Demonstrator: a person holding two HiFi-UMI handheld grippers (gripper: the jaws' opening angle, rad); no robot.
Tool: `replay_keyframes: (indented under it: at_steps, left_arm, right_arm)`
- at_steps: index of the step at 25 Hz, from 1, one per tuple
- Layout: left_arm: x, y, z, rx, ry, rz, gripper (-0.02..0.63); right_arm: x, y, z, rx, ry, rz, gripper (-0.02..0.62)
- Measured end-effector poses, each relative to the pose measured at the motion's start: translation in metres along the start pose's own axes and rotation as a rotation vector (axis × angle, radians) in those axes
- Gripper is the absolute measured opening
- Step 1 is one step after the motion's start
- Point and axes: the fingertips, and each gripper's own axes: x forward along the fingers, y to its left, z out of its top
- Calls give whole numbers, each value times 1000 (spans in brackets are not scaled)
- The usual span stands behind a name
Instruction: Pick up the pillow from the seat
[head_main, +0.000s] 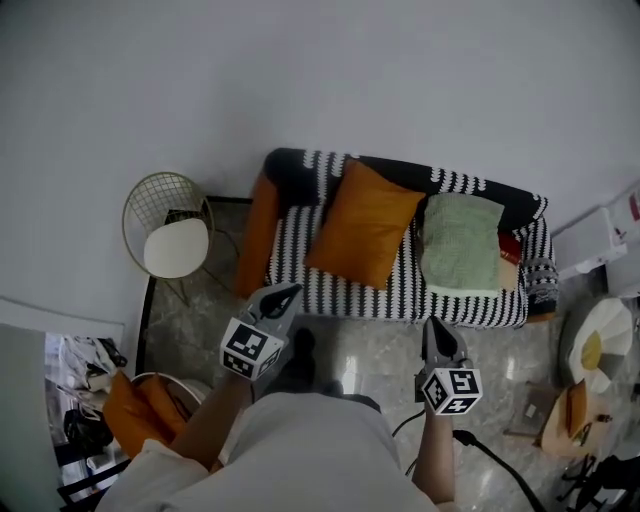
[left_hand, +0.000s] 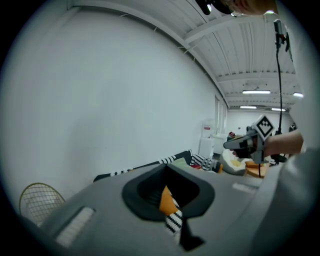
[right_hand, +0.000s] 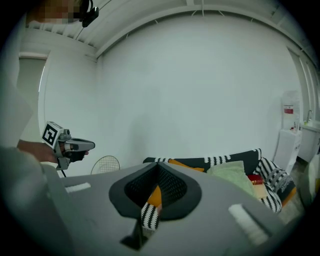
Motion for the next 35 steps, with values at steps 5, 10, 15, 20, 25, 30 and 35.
replay_keyframes:
  at_steps: [5,10,15,20,25,30,35]
  left_arm:
    - [22,40,11,-3,2,-27,-2]
    - [45,78,17,4,5,-62,-2]
    - [65,110,20,16,12,-112,-2]
    - [79,138,14,24,23,-160,-2]
    - [86,155,7,25,34,-186,-2]
    - [86,162,-2,3,45,-187,-2]
    - [90,165,-2,-6,46,-186,-2]
  right_arm:
    - [37,4,17,1,2,-23,5]
    - [72,6,29,-29,14,-68,5]
    - [105,14,41,-44,16,-97,5]
    - [134,21,42,-46,31,-142,5]
    - [151,29,38,-43,53,-152,5]
    - [159,37,38,-46,61,-145,5]
    - [168,34,43,-46,68,-126,5]
